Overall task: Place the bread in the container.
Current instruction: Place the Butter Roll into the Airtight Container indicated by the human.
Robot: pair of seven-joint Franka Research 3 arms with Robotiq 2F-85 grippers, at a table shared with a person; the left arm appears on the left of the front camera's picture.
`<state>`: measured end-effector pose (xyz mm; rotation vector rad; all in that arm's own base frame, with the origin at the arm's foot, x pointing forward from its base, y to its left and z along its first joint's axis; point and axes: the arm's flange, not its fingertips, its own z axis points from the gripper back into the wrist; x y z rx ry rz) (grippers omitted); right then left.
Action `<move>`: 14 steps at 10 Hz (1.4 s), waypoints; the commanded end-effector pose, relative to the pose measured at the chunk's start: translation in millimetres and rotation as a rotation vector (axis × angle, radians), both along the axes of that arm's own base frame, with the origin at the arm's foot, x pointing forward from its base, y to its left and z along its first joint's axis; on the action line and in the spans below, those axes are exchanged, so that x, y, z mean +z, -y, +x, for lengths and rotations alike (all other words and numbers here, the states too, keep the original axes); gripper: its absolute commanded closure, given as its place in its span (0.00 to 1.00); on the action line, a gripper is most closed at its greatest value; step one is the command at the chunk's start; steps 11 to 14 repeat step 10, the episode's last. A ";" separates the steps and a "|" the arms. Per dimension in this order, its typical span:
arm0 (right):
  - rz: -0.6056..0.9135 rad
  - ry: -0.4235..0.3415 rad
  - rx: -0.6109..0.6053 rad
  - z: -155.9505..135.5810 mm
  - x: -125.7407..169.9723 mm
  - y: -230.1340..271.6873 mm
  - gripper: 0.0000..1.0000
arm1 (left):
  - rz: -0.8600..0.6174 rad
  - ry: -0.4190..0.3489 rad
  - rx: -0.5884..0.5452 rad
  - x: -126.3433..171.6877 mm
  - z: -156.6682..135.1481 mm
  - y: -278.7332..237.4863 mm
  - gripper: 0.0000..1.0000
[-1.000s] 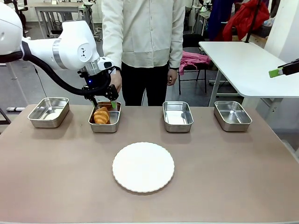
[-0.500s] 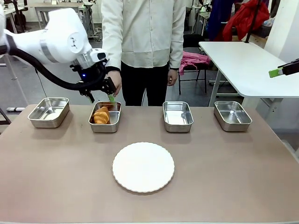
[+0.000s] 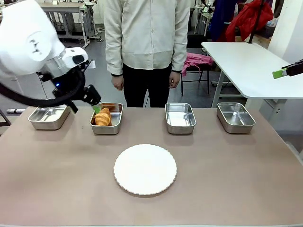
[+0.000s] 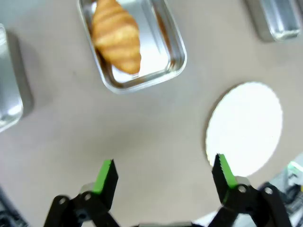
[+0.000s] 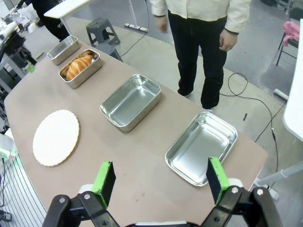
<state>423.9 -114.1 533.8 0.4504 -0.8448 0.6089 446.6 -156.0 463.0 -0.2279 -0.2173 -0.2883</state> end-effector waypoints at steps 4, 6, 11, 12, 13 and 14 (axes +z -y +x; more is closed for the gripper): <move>0.023 0.018 0.004 0.7 0.1 -0.6 0.00 | 0.021 0.043 0.042 -25.3 -67.8 -12.3 0.00; 0.023 0.018 0.004 0.7 0.1 -0.6 0.00 | 0.031 0.028 0.015 -19.6 -66.8 -13.2 0.00; 0.023 0.018 0.004 0.7 0.1 -0.6 0.00 | 0.031 0.028 0.015 -19.6 -66.8 -13.2 0.00; 0.023 0.018 0.004 0.7 0.1 -0.6 0.00 | 0.031 0.028 0.015 -19.6 -66.8 -13.2 0.00; 0.023 0.018 0.004 0.7 0.1 -0.6 0.00 | 0.031 0.028 0.015 -19.6 -66.8 -13.2 0.00; 0.023 0.018 0.004 0.7 0.1 -0.6 0.00 | 0.031 0.028 0.015 -19.6 -66.8 -13.2 0.00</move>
